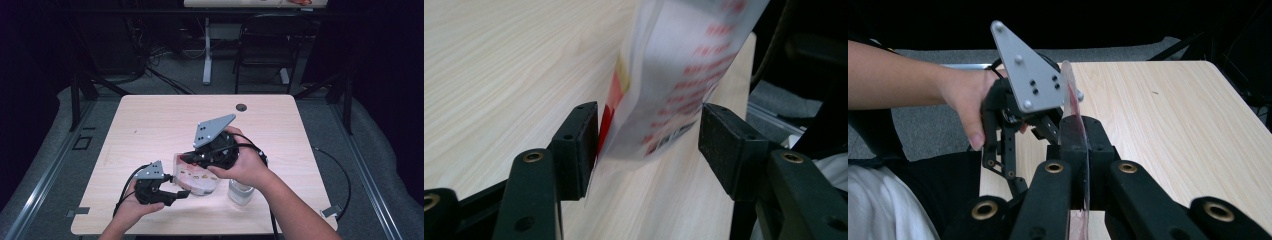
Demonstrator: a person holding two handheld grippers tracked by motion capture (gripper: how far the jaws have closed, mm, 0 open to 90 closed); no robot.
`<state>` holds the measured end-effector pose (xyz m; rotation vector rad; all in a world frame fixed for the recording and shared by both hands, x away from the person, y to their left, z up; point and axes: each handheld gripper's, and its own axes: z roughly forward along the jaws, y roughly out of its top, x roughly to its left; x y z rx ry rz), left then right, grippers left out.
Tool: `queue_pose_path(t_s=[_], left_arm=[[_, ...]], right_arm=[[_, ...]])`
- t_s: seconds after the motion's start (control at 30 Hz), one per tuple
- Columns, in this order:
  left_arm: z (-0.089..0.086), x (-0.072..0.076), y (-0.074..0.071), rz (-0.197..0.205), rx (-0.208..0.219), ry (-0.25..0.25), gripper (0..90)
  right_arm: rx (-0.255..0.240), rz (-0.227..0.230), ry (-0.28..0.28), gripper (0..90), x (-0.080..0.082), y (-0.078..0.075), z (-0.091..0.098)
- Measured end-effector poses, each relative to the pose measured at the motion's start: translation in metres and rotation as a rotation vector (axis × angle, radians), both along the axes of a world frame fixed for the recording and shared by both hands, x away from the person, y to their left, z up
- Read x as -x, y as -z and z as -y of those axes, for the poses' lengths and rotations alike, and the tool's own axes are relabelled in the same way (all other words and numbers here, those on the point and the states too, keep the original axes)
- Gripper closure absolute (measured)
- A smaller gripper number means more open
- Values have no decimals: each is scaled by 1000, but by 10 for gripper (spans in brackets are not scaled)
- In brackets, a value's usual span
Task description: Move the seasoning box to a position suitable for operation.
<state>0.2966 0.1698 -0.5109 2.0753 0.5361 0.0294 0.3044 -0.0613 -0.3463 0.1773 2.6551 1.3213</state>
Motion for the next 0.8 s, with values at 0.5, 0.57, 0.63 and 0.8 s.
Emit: queue_pose_path(t_s=[0.5,0.57,0.63,0.8], left_arm=[[-1,-1,4,-10,-17,1,526],[-2,-1,4,-22,-10,2,543],[-2,-1,4,-40,-9,6,562],[-2,0,3,-49,-11,16,623]], right_arm=[[-24,4,-7,896,1,-2,-1],[-27,-3,-8,897,1,-1,0],[-24,2,-4,896,1,-1,1],[-30,-4,5,897,-1,0,5]])
